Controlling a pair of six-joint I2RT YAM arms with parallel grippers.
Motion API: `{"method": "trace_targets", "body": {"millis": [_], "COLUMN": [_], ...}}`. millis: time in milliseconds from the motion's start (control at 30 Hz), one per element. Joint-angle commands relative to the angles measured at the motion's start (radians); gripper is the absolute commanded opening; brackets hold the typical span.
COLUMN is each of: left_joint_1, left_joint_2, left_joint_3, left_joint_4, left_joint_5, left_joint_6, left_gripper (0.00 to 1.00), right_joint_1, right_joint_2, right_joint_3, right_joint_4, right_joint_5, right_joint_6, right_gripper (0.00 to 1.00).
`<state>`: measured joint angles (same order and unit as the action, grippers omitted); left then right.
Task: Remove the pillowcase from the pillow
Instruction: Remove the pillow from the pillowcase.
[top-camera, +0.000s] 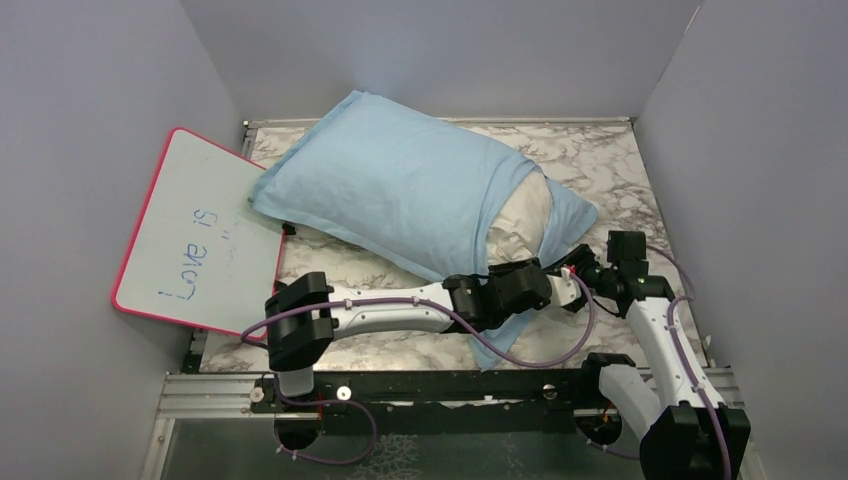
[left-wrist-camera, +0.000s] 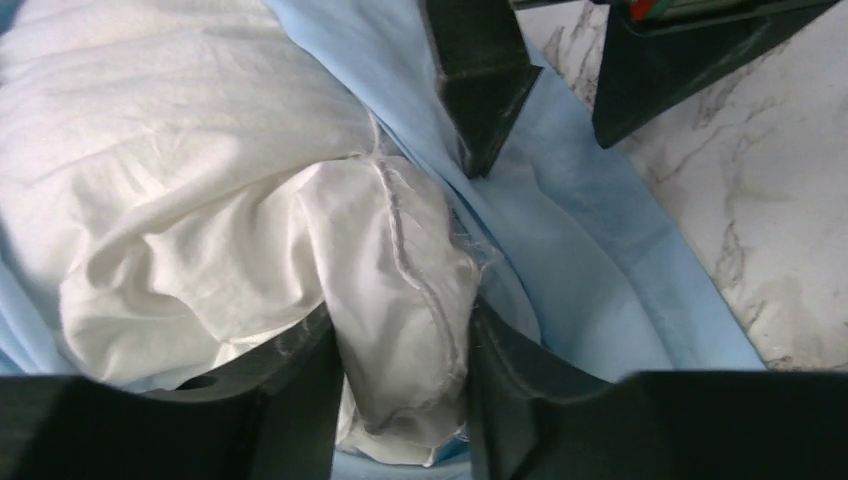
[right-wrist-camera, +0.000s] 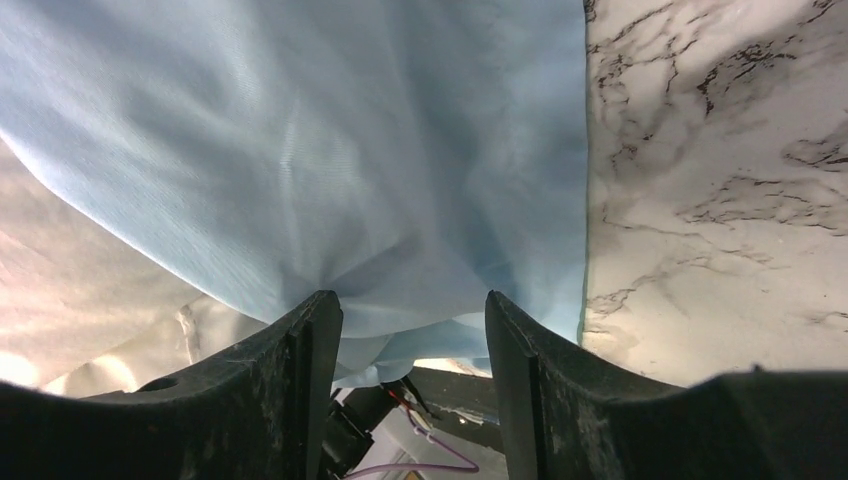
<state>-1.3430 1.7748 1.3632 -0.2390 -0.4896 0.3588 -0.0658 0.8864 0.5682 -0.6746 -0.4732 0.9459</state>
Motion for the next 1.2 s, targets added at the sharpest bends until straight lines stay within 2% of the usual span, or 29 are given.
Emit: {"method": "trace_targets", "body": {"millis": [0,133,167,467,600,800,1067,1167], "left_joint_1": [-0.001,0.018,0.026,0.1,0.127,0.136,0.139,0.14], "left_joint_2": [-0.007,-0.032,-0.039,-0.116,-0.126,-0.142,-0.138,-0.138], "left_joint_3": [0.027,0.027,0.03,0.075,0.102,0.111,0.144,0.156], "left_joint_4": [0.054,0.042,0.037,0.016,-0.013,-0.037,-0.052,-0.056], "left_joint_5": [-0.081,-0.073,-0.069,0.077,0.106,0.149,0.173,0.17], "left_joint_6": [-0.017,-0.047,-0.06,-0.176,-0.217,-0.24,-0.268,-0.277], "left_gripper": [0.35,0.01,0.0,0.0,0.0,0.0,0.0,0.0], "right_joint_1": [-0.005,-0.004,-0.005,-0.005,-0.004,-0.005,-0.003,-0.002], "right_joint_2": [-0.031,-0.034,-0.038,-0.074,-0.077,-0.077,-0.014,0.03], "right_joint_3": [-0.024,-0.027,-0.029,-0.094,-0.11,-0.135,-0.103,-0.097], "right_joint_4": [0.022,0.056,0.078,0.24,0.269,0.448,0.468,0.404], "right_joint_5": [-0.037,-0.082,-0.11,-0.356,-0.391,-0.506,-0.476,-0.415], "right_joint_6": [-0.005,-0.035,-0.045,-0.096,-0.095,0.001,-0.008,-0.064], "right_gripper": [0.59,0.58,0.58,0.64,0.67,0.69,0.69,0.65]}}
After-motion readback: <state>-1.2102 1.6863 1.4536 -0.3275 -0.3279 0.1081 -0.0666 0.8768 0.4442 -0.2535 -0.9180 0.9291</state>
